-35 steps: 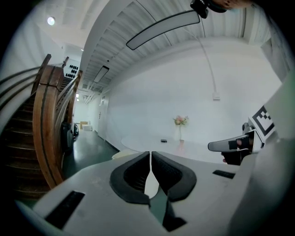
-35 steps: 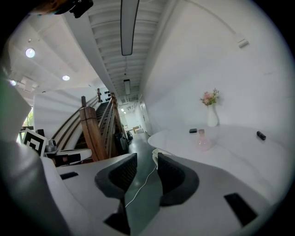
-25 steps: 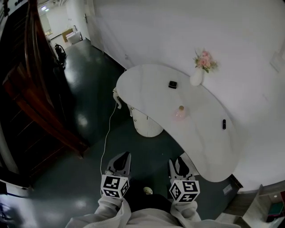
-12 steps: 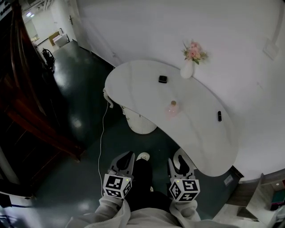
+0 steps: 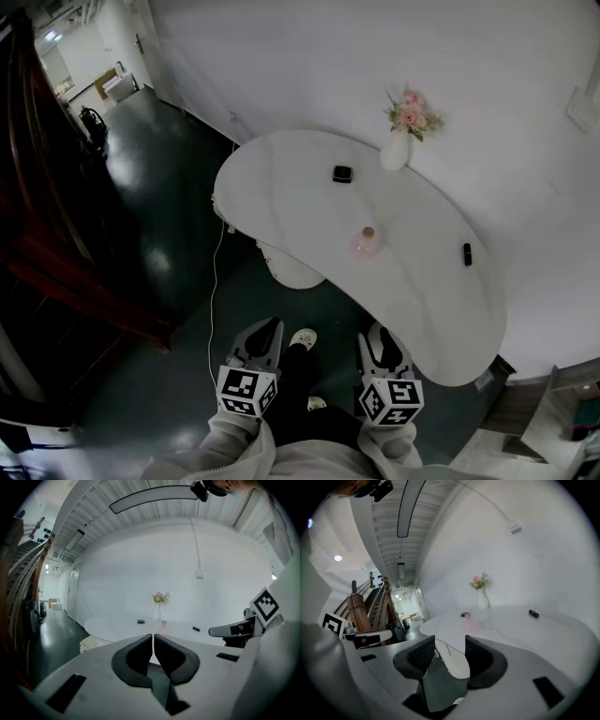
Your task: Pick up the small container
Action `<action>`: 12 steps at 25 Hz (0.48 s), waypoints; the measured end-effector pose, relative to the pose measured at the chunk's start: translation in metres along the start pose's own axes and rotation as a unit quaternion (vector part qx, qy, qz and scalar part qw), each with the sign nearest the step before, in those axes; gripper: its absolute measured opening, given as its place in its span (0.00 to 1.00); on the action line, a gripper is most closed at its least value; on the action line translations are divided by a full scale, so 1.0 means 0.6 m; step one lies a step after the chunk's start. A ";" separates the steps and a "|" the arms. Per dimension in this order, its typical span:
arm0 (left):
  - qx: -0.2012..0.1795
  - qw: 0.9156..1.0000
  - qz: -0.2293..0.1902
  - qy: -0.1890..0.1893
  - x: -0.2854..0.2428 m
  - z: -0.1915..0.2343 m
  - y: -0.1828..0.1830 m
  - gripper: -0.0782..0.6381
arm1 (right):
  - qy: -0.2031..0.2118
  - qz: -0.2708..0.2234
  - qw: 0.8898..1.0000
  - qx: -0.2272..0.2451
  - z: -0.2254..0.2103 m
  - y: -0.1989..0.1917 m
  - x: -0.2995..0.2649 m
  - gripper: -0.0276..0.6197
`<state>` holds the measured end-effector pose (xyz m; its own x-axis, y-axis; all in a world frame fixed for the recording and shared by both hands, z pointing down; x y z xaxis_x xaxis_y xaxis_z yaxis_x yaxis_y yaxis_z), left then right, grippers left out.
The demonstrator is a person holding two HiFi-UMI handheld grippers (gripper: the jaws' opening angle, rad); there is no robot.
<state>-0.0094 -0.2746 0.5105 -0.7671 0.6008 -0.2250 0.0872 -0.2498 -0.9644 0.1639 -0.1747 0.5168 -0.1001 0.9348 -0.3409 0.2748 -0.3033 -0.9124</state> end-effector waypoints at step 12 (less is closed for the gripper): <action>-0.003 0.999 0.012 -0.043 -0.126 0.050 0.051 0.14 | -0.036 0.004 0.999 -0.012 -0.029 0.054 -0.090 0.42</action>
<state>0.0322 -0.3508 0.5021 -0.8167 0.5267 -0.2358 0.1102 -0.2587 -0.9596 0.1951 -0.2315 0.5097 -0.1666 0.9160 -0.3649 0.2991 -0.3057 -0.9039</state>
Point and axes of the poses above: the fingertips, and each gripper's own axes: x backward along the fingers, z to its left, y out of its top, the point moved 1 cm from there along x, backward along the fingers, and after that the axes turned 1 degree about x, right-handed, at the moved point
